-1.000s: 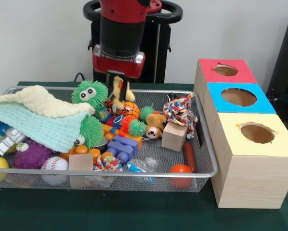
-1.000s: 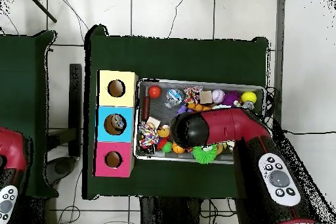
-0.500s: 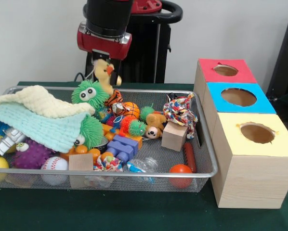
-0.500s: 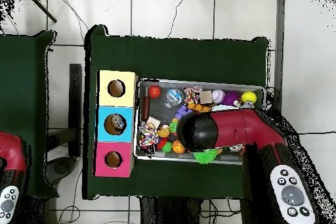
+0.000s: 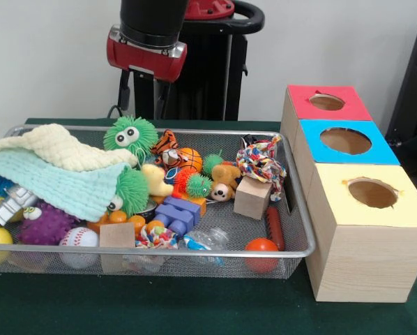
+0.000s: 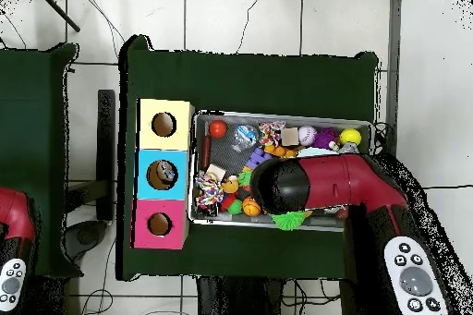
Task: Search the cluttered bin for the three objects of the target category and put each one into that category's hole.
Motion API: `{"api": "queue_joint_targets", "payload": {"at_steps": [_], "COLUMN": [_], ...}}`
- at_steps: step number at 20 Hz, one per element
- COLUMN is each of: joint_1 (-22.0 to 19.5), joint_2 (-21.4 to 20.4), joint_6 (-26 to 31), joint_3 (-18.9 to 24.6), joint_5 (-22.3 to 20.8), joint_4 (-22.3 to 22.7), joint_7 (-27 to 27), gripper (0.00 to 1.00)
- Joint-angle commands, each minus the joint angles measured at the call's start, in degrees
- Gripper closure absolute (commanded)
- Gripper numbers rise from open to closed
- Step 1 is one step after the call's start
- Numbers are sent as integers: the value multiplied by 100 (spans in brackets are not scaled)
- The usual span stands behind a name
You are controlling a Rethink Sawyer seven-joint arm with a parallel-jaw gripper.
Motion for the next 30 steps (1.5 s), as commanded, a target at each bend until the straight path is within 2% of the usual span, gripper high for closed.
{"api": "queue_joint_targets", "payload": {"at_steps": [1,7,11,14,18,26,30], "joint_1": [54,-215,-352,-711,-882,-816,-333], "joint_2": [116,416,572,907,1164,1167,1061], "joint_6": [-144,-837,-1256,-1950,-2401,-2413,-2206], "joint_3": [-42,533,788,1276,1539,1563,994], "joint_5": [-246,68,110,168,35,-51,-136], "joint_4": [218,483,612,771,772,735,556], "joint_7": [-233,-536,-581,-700,-594,-416,32], "gripper": [0,0,0,0,0,0,0]}}
